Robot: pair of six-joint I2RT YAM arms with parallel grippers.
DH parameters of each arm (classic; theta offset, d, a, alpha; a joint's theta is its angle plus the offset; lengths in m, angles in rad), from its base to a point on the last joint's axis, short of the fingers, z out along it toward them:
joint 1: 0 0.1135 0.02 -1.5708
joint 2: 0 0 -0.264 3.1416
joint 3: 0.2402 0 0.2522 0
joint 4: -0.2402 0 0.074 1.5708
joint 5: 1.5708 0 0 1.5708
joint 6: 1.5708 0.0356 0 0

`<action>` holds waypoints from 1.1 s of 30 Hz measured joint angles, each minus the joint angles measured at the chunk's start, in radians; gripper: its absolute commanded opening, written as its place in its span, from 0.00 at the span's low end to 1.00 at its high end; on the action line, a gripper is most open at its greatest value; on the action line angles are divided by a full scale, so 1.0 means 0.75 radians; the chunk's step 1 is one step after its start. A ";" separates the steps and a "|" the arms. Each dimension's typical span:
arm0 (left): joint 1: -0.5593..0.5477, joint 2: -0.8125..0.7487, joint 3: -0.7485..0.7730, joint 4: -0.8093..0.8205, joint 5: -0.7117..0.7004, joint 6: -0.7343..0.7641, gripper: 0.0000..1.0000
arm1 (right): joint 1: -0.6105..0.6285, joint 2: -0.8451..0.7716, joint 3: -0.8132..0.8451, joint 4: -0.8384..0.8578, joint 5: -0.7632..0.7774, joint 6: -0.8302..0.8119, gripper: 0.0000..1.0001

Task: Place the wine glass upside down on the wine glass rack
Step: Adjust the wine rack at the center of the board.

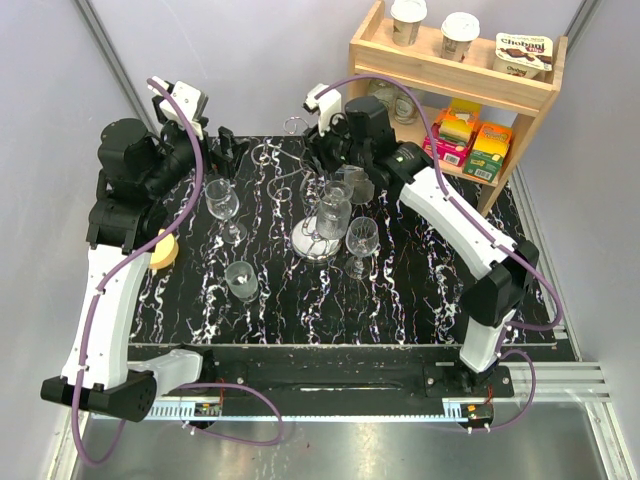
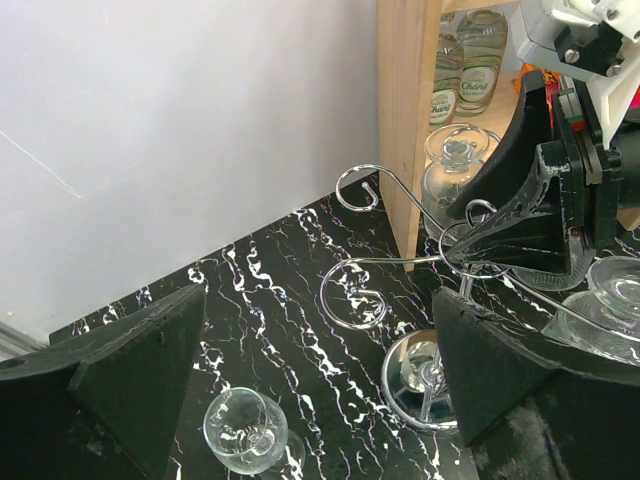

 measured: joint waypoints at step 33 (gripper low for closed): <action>0.009 -0.023 -0.020 -0.002 0.049 0.023 0.99 | -0.021 -0.068 -0.112 0.057 -0.305 -0.193 0.00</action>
